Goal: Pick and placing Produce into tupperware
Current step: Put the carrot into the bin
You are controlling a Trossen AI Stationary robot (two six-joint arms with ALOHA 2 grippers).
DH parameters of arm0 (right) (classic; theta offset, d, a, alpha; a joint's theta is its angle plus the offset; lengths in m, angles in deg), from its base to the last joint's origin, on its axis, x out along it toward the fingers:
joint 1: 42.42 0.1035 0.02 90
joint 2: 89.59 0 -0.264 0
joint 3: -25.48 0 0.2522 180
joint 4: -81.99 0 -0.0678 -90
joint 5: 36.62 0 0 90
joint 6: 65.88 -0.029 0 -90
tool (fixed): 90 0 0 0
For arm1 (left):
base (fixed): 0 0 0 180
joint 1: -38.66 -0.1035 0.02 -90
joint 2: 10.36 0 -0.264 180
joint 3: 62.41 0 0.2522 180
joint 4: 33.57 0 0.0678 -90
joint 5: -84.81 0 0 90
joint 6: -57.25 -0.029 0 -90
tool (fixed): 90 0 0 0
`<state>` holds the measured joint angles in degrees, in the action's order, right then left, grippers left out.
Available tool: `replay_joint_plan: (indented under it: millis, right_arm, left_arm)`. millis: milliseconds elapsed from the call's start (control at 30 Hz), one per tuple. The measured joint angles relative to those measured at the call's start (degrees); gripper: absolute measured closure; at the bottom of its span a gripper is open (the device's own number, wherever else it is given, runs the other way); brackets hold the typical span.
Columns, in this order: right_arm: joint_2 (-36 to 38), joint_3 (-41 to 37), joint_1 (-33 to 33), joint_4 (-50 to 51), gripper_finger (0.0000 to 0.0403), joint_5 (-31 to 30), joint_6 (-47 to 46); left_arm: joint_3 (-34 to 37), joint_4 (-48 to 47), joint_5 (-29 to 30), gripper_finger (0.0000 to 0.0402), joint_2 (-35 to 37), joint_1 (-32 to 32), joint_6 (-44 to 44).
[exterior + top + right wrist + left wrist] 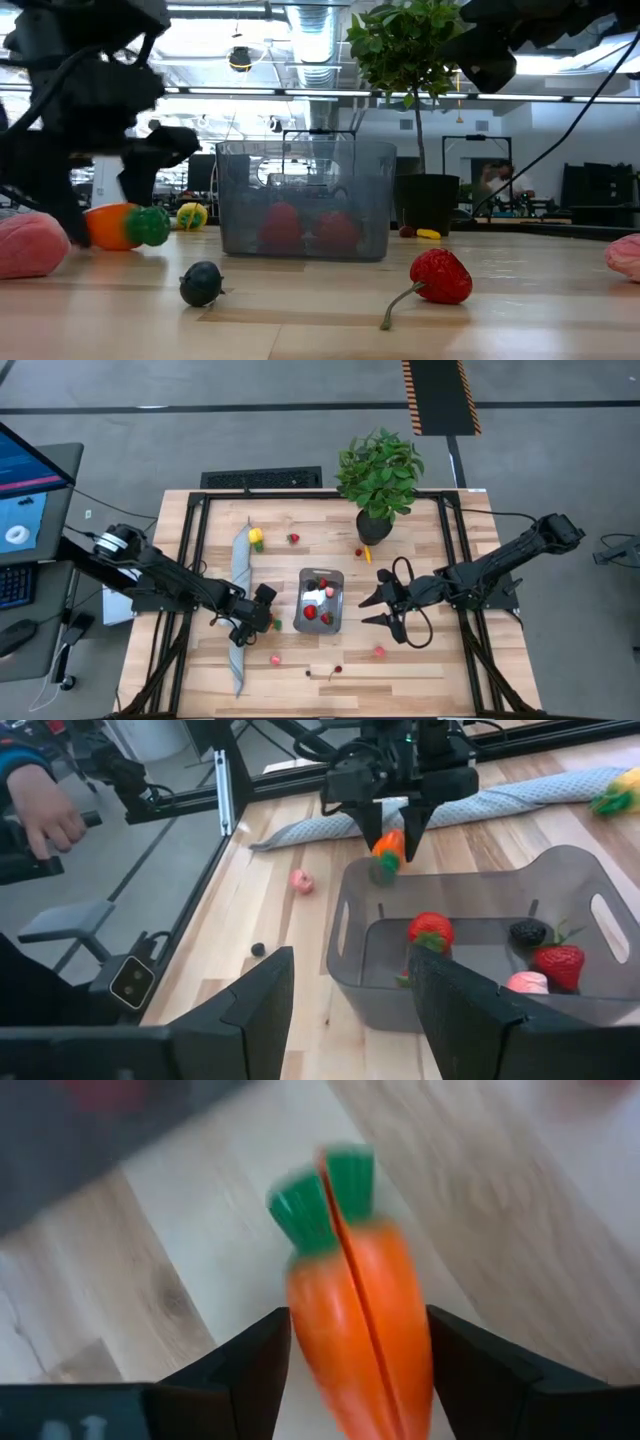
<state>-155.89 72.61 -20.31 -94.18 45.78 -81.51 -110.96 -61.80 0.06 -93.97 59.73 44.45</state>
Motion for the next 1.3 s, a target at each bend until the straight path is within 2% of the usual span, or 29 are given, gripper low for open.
replay_joint_plan:
  millis: [333,600,867,1100,1300]
  right_arm:
    - [0.0,0.0,0.0,0.0,0.0182,0.0,-0.5]
    - [0.0,0.0,0.0,0.0,0.0182,0.0,-0.5]
    - [0.0,0.0,0.0,0.0,0.0182,0.0,-0.5]
    - [0.0,0.0,0.0,0.0,0.0182,0.0,-0.5]
    - [0.0,0.0,0.0,0.0,0.0182,0.0,-0.5]
  left_arm:
    - [-1.6,-0.7,-4.3,0.0256,0.3,-1.9,2.2]
    - [-1.6,-1.2,-5.6,0.0242,0.3,-2.5,4.0]
    - [-1.6,-1.4,-5.1,0.026,0.3,-2.9,6.9]
    - [-1.6,-1.6,-5.2,0.0256,0.3,-4.2,8.1]
    - [-6.2,-9.1,-4.1,0.026,0.0,-5.6,7.9]
